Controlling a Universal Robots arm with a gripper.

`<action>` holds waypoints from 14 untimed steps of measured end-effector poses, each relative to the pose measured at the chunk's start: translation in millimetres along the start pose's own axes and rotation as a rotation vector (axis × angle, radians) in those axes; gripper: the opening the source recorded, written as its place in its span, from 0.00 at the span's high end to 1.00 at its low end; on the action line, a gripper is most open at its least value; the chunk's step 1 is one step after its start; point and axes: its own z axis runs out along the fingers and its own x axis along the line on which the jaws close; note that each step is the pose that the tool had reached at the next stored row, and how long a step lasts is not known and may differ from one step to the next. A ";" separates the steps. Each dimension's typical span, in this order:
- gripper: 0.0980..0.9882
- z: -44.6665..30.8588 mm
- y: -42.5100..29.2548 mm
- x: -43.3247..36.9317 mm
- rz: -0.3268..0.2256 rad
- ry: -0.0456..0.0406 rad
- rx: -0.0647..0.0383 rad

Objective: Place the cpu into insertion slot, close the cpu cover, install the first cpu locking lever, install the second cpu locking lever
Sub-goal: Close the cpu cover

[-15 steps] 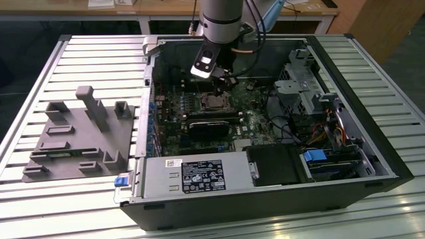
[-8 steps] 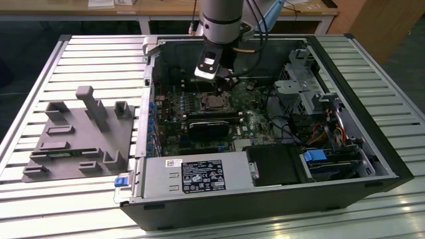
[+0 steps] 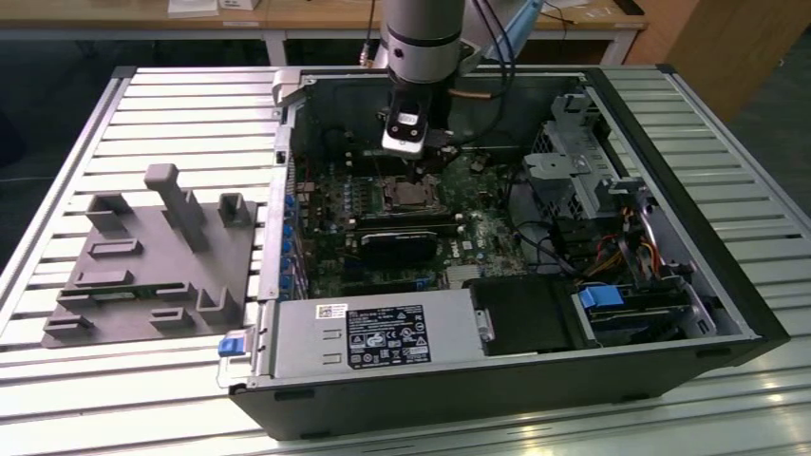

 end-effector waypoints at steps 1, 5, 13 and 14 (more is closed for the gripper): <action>1.00 0.0 0.0 0.0 -0.019 0.0008 0.000; 1.00 0.0 0.0 0.0 -0.085 0.0036 0.000; 1.00 0.2 0.0 0.0 -0.223 0.0097 0.000; 1.00 0.2 0.0 0.0 -0.241 0.0105 0.000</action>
